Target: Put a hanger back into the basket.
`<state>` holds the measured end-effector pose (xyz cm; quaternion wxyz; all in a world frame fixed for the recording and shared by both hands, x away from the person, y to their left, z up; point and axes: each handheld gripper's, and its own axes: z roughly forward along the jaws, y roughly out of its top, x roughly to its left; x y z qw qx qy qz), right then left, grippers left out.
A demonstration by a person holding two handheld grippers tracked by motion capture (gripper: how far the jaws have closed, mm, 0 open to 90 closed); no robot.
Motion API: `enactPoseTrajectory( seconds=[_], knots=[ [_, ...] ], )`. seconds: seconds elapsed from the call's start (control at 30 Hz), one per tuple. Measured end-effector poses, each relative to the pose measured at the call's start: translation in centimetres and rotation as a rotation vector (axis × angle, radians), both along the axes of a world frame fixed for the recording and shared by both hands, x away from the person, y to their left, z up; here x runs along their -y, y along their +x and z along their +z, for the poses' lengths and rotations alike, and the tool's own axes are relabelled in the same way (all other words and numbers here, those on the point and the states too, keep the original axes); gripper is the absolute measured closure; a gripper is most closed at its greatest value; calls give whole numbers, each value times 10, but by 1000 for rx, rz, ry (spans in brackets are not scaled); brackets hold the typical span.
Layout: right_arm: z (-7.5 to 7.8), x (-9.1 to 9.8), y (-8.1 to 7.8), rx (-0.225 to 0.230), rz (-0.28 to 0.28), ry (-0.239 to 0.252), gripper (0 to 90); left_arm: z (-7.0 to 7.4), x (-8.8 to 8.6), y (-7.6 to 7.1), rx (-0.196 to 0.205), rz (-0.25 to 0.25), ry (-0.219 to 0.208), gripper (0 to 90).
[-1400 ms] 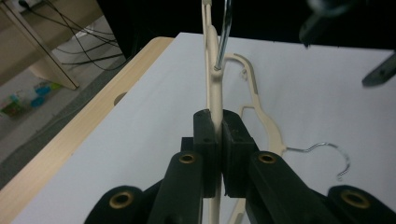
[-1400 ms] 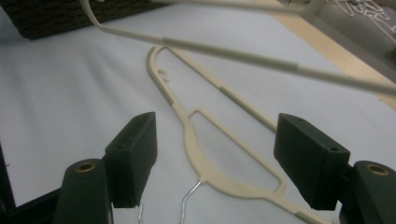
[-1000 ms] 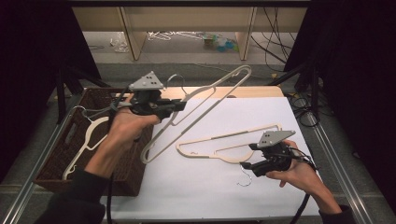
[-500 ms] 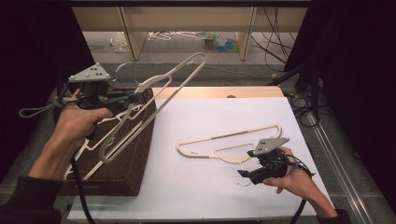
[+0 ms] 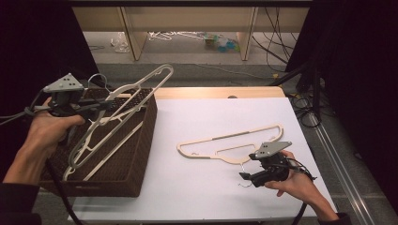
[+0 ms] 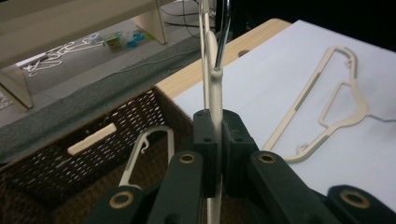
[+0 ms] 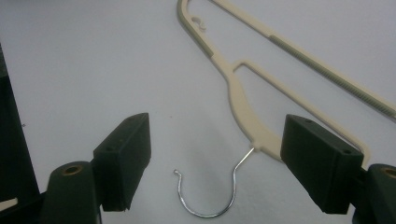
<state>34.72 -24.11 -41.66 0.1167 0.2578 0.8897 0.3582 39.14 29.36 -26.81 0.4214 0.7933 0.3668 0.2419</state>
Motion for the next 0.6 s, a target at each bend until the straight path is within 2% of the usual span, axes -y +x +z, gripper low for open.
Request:
enactPoseTrajectory(
  seconds=[0.03,0.07,0.1,0.13,0.17,0.23,0.3,0.33,0.37,0.43,0.5,0.57,0.6],
  knots=[
    [1,0,0,-12,3,-8,253,-2,-4,0,-7,-2,17,859],
    [-1,0,0,-3,-2,-1,257,-4,-8,1,-7,3,25,859],
    [-1,-1,-1,-7,0,1,261,-7,-11,1,-14,3,18,859],
    [-1,-1,-1,-4,9,0,261,-10,-14,1,-4,18,11,859],
    [-1,-1,-1,-5,7,1,261,-11,-17,0,-14,21,25,859],
    [0,0,0,-11,12,-6,261,-18,-23,-1,-24,26,25,858],
    [-2,0,-1,2,3,2,261,-23,-30,-2,-30,33,42,859],
    [-1,1,-1,-4,4,0,261,-26,-32,-3,-41,42,25,859],
    [-1,1,-1,-9,6,-2,261,-28,-35,-3,-45,36,37,859],
    [-2,1,-1,-1,-3,8,260,-33,-40,-4,-50,46,27,859],
    [-2,2,-1,-12,12,-6,259,-37,-44,-6,-51,56,27,859],
    [-3,1,-1,-12,15,-6,259,-39,-47,-7,-61,41,65,859],
    [-3,1,-1,-15,13,-8,259,-41,-46,-7,-64,59,45,858]
  ],
)
